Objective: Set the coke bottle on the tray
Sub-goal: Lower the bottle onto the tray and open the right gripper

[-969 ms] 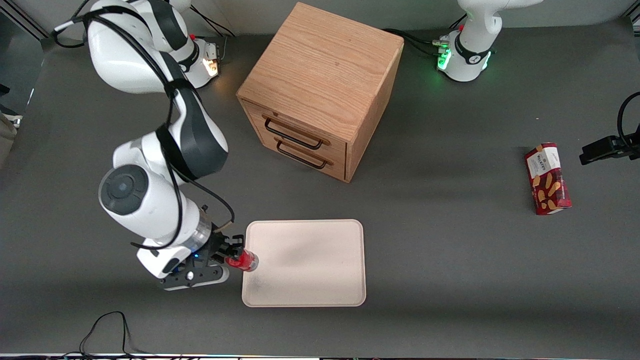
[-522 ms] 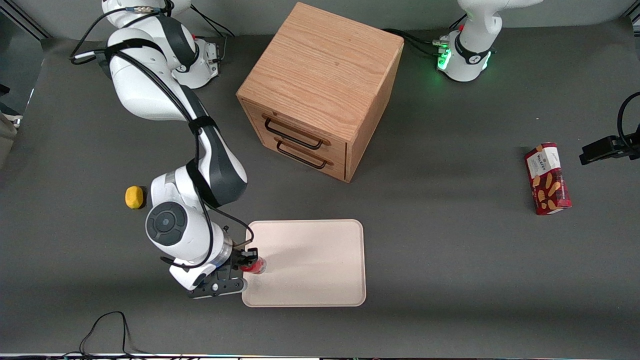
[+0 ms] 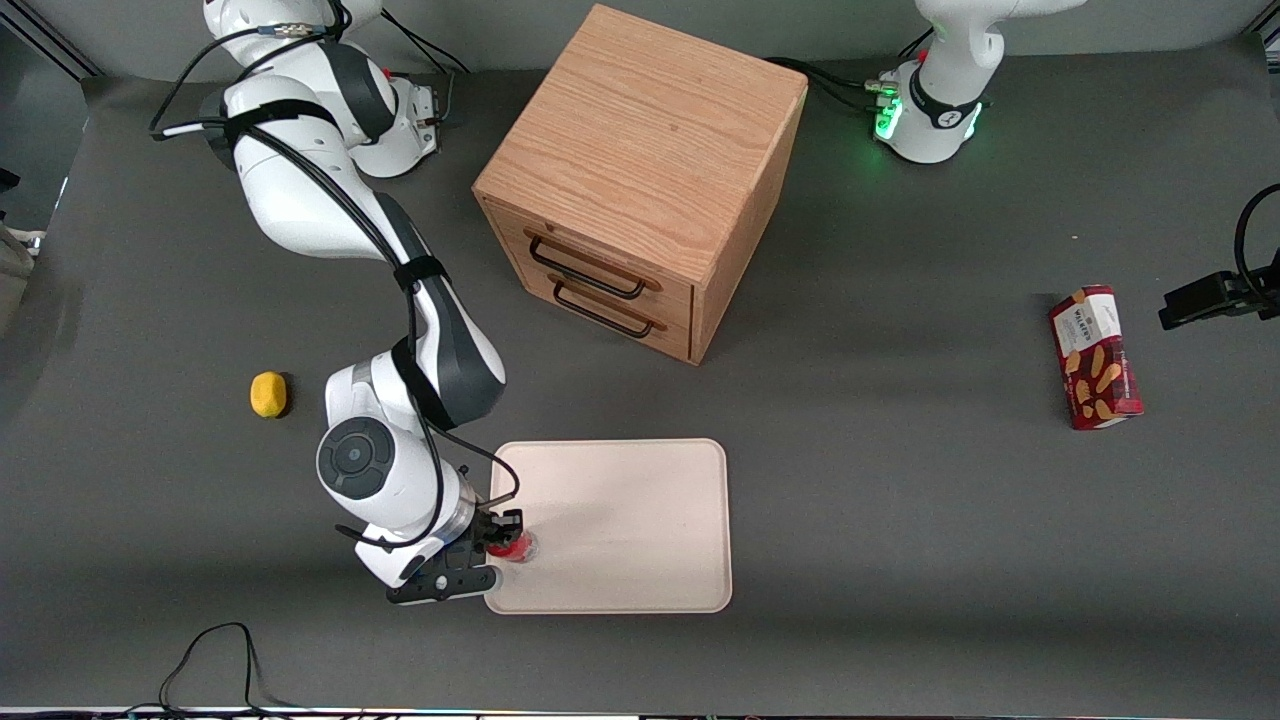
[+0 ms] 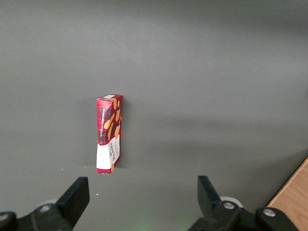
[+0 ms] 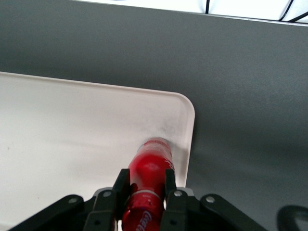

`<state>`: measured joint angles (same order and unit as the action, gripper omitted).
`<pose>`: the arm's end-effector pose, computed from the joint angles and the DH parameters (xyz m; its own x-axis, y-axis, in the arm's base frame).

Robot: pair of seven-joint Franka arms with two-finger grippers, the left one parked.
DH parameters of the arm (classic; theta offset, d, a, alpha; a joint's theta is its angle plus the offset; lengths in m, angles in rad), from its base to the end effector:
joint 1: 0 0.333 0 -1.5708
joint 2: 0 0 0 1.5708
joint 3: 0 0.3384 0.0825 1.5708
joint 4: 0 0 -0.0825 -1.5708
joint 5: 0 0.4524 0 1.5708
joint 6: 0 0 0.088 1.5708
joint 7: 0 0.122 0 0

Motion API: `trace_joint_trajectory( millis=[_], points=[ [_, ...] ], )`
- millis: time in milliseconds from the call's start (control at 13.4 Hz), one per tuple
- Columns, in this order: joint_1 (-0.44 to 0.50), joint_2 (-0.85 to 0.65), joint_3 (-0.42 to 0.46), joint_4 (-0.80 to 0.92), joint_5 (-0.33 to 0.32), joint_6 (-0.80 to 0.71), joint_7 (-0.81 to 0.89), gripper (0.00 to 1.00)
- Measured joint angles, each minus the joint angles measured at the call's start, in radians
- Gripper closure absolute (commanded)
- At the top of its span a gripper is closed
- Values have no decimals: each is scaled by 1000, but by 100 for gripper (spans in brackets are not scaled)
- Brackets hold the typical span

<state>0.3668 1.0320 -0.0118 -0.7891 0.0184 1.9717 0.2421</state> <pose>0.8387 0.3176 0.2963 0.9836 0.1090 0.1438 0.1163 -0.9923 -0.0435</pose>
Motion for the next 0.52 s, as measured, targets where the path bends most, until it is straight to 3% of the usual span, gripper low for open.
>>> trace_joint_trajectory(
  millis=[75, 522],
  points=[
    [0, 0, 0, -4, 0, 1, 0, 1],
    [0, -32, 0, -47, 0, 38, 19, 0]
  ],
)
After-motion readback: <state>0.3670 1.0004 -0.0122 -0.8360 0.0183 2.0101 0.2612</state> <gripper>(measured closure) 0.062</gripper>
